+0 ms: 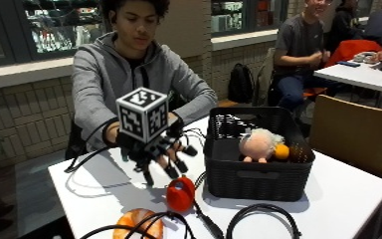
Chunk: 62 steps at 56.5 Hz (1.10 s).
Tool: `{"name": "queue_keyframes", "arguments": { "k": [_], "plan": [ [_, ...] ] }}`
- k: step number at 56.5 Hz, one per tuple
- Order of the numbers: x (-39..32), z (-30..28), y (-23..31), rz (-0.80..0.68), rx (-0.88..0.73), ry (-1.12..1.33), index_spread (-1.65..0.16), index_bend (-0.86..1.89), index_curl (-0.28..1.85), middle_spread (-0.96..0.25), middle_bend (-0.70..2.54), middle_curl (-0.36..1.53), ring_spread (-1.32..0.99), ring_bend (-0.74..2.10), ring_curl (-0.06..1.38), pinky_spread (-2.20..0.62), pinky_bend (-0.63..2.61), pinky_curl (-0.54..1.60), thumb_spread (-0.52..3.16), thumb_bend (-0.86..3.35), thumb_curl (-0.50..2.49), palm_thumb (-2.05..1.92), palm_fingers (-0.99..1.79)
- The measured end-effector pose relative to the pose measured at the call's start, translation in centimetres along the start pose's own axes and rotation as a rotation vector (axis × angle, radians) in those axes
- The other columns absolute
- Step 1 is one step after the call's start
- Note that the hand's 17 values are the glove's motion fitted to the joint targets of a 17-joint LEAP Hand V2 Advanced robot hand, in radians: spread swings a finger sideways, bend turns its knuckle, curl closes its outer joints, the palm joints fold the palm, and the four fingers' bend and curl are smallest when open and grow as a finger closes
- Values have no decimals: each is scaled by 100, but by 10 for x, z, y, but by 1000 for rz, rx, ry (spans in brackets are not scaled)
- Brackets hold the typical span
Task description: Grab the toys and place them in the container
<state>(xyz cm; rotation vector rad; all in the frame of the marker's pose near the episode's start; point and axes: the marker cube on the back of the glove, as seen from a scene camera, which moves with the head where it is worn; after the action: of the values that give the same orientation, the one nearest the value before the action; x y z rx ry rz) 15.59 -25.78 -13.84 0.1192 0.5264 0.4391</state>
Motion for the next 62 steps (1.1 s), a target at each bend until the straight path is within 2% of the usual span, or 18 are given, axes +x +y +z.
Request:
{"name": "queue_keyframes", "arguments": {
  "k": [9, 18, 24, 29, 31, 38, 42, 51, 62],
  "plan": [
    [28, 65, -2, 10, -146, 15, -27, 11, 19, 2, 19, 51, -9, 34, 40, 9, 99, 34, 120, -1, 37, 8, -8],
    [20, 90, -25, 4, -147, 35, -27, 14, 20, 2, 17, 47, -8, 36, 41, 7, 95, 33, 122, 0, 37, 14, -9],
    [12, 98, -37, 2, -72, 10, -28, 22, 24, 3, 12, 43, -8, 34, 40, 5, 95, 33, 129, 4, 38, 24, -6],
    [7, 104, -43, 19, -16, -13, -29, 61, 35, 2, 13, 38, -9, 23, 36, 0, 100, 33, 139, 14, 40, 40, 25],
    [6, 105, -44, 27, 17, -11, -30, 63, 35, 0, 18, 39, -11, 25, 35, -4, 101, 32, 144, 17, 41, 45, 36],
    [5, 86, -42, -1, 157, -2, -29, 53, 39, -7, 33, 47, -19, 52, 43, -18, 105, 35, 150, 28, 47, 64, 67],
    [-2, 71, -35, -16, 209, -25, -30, 49, 41, -10, 39, 51, -23, 63, 48, -24, 108, 37, 143, 29, 51, 71, 75],
    [-14, -3, -35, -71, 330, -67, -32, 50, 49, -17, 51, 63, -30, 76, 58, -30, 114, 43, 128, 28, 61, 78, 72],
    [-80, -60, -51, -210, 371, -17, -34, 56, 62, -23, 61, 75, -34, 85, 65, -32, 120, 47, 114, 25, 70, 82, 64]
  ]
}}
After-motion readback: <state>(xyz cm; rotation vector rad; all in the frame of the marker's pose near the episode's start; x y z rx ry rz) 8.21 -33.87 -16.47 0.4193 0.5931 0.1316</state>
